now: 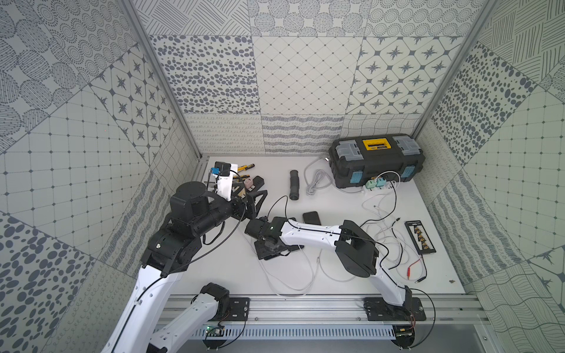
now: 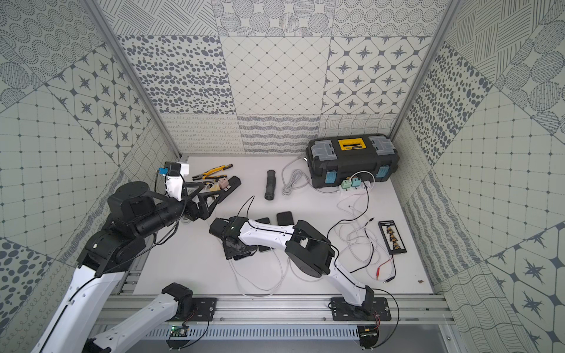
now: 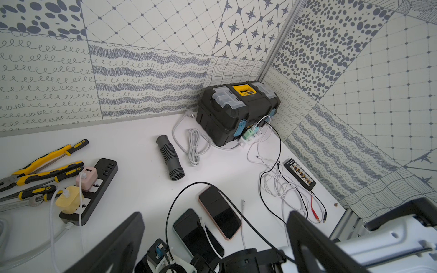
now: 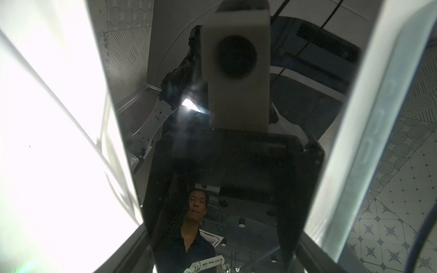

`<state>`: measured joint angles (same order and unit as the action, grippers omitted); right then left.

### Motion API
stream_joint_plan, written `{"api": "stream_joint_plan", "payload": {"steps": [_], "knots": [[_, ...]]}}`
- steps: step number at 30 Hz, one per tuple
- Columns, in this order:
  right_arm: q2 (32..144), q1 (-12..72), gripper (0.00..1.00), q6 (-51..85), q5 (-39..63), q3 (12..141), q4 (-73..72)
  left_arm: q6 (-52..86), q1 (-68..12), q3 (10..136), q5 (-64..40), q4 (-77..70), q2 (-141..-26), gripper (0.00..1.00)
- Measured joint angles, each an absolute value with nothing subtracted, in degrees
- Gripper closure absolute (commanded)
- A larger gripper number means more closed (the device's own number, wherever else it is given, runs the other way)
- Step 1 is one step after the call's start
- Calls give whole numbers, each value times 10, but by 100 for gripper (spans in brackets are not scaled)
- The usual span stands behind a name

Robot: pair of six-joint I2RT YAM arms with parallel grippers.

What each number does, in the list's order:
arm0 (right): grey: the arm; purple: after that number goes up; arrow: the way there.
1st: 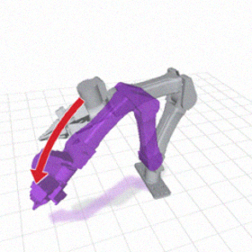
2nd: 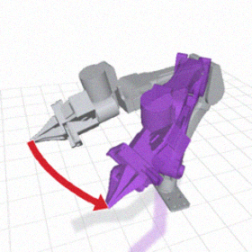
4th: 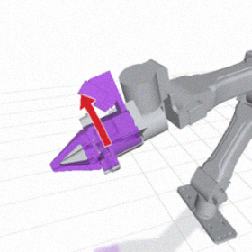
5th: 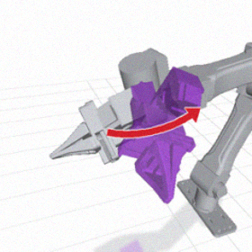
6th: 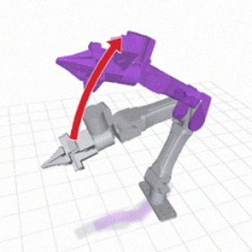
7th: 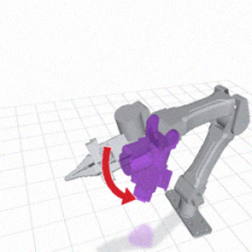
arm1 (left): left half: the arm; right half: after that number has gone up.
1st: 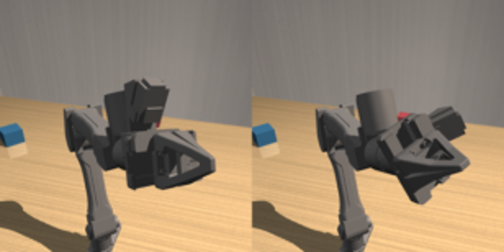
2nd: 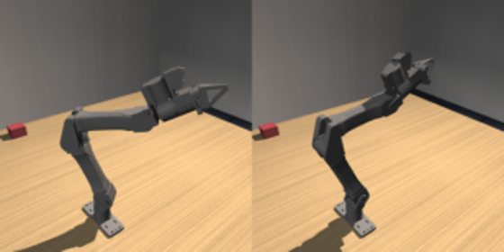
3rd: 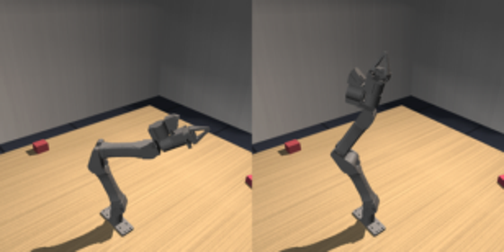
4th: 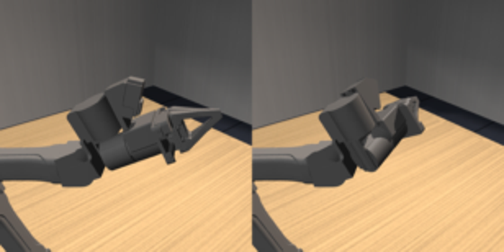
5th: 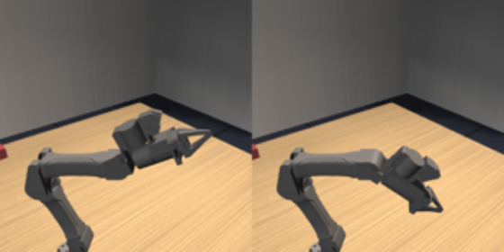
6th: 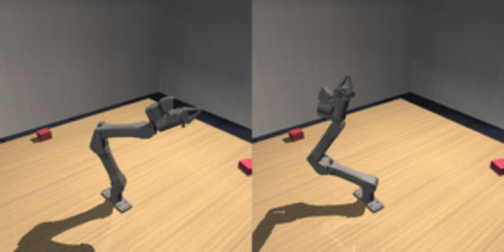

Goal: Unplug the charging cable from the phone
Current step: Place the phone at the center of the board.

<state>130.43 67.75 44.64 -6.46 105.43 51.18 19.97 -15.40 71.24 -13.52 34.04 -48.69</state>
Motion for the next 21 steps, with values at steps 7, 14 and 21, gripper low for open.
{"api": "stream_joint_plan", "payload": {"steps": [7,14,21], "knots": [[1304,677,15,446,-65,1054,506,199,-154,712,-135,340,-486,2],[1294,667,11,427,-65,1054,506,197,-154,706,-133,340,-486,2],[1201,620,6,378,-69,1039,505,195,-154,684,-119,340,-486,2]]}}
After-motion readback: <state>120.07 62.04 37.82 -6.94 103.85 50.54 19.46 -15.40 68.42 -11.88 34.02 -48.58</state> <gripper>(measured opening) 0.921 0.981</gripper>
